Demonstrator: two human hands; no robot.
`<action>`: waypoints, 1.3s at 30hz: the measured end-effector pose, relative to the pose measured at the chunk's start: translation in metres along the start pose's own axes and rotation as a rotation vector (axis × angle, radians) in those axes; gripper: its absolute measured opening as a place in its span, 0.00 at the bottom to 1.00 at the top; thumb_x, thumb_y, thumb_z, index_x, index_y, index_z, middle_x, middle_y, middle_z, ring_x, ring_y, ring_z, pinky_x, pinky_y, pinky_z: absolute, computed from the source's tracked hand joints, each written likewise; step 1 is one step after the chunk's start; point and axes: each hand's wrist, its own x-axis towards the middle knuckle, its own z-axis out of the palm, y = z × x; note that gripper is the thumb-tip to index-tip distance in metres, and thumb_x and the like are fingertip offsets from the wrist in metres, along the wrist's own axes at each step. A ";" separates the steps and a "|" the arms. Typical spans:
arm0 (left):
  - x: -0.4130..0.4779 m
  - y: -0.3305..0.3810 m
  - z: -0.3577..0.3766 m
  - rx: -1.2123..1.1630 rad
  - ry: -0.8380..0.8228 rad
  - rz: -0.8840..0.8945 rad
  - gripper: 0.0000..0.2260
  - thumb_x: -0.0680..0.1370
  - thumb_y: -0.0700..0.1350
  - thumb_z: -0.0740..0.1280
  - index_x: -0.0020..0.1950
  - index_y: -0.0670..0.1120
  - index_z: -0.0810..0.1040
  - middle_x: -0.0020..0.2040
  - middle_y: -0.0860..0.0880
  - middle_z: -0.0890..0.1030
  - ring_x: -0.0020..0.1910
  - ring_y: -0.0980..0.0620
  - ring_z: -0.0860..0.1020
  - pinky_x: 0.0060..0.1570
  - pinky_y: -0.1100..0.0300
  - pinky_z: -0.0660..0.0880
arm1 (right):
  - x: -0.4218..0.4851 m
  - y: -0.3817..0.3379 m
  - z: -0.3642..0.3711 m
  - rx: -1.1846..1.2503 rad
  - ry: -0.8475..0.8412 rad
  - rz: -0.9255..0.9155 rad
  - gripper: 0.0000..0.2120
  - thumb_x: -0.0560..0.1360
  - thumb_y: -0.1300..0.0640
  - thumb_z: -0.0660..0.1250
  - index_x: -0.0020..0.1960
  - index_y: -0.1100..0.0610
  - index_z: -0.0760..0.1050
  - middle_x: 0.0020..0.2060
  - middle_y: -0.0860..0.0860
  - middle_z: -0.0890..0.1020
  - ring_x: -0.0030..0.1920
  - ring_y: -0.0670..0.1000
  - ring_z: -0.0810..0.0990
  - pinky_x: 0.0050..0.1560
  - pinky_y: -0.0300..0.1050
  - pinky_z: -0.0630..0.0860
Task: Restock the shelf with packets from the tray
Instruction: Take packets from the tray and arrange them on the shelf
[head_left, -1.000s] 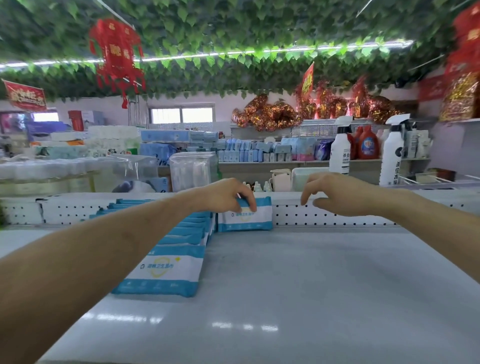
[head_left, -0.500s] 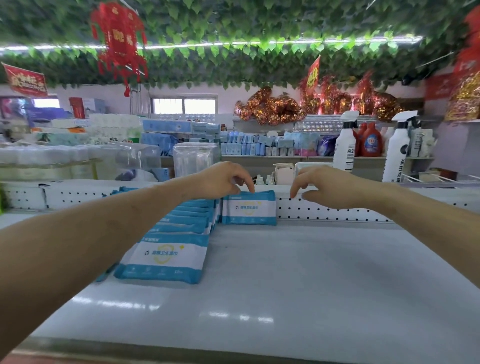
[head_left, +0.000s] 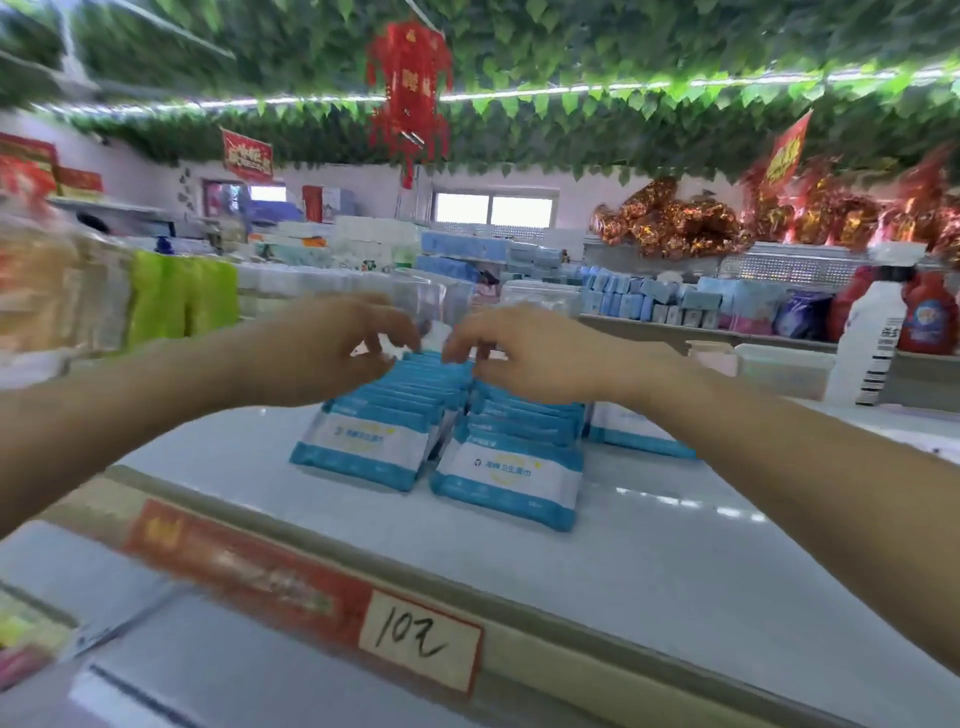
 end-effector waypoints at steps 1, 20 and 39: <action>-0.026 -0.012 -0.006 0.071 0.006 -0.029 0.12 0.82 0.48 0.67 0.63 0.61 0.78 0.56 0.62 0.75 0.50 0.61 0.78 0.50 0.57 0.77 | 0.016 -0.025 0.004 0.008 0.000 -0.073 0.15 0.81 0.59 0.65 0.67 0.49 0.77 0.60 0.44 0.79 0.56 0.46 0.78 0.58 0.44 0.74; -0.451 -0.120 0.007 0.208 -0.134 -0.916 0.11 0.80 0.45 0.67 0.62 0.55 0.79 0.55 0.52 0.82 0.52 0.48 0.82 0.49 0.51 0.78 | 0.186 -0.365 0.264 0.380 -0.339 -0.539 0.13 0.81 0.59 0.63 0.64 0.56 0.76 0.58 0.52 0.80 0.53 0.52 0.78 0.51 0.49 0.75; -0.683 -0.090 0.162 -0.080 -0.332 -1.452 0.15 0.80 0.45 0.64 0.66 0.55 0.77 0.65 0.52 0.78 0.63 0.48 0.78 0.58 0.48 0.78 | 0.122 -0.495 0.534 0.315 -0.850 -0.491 0.20 0.81 0.59 0.61 0.73 0.53 0.72 0.71 0.53 0.74 0.68 0.56 0.74 0.65 0.51 0.73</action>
